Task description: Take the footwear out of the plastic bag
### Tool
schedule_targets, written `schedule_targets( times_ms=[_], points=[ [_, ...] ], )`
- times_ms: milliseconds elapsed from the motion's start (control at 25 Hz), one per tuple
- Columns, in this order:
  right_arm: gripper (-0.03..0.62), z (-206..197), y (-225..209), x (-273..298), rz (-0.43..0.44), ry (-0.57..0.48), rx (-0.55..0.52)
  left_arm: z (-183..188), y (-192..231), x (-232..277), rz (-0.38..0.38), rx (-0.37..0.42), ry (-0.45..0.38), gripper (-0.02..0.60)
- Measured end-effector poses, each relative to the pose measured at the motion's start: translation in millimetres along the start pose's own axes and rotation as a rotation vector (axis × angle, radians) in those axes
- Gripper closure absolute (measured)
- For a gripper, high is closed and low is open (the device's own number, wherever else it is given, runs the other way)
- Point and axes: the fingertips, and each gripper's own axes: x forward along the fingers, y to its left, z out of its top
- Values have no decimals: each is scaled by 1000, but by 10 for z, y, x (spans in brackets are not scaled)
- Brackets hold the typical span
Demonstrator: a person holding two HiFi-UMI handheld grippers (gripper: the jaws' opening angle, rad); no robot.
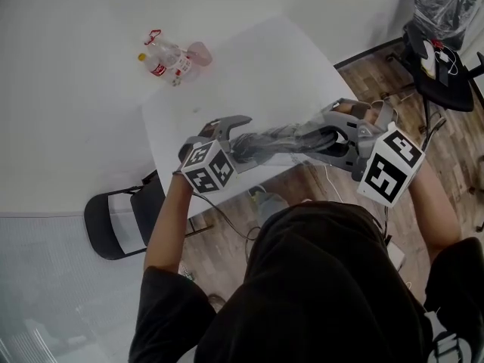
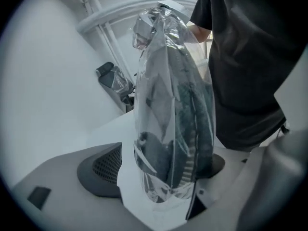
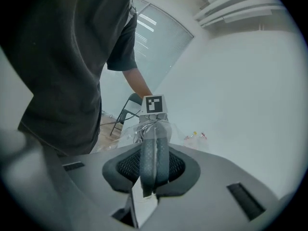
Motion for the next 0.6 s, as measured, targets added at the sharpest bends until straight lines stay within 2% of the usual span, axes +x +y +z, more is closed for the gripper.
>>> schedule_targets(
  times_ms=[80, 120, 160, 320, 600],
  points=[
    [514, -14, -20, -7, -11, -12, 45, 26, -20, -1, 24, 24, -8, 167],
    [514, -24, -31, -13, -15, -17, 75, 34, -10, -9, 52, 40, -7, 329],
    [514, -30, -38, -23, -18, -23, 103, 40, 0, -19, 80, 52, -4, 423],
    [513, -42, -51, -40, -17, -31, 179, 46, -15, -61, 109, 46, 11, 442],
    [507, -146, 25, 73, -49, 59, 150, -11, 49, -139, 215, 58, 57, 449]
  ],
)
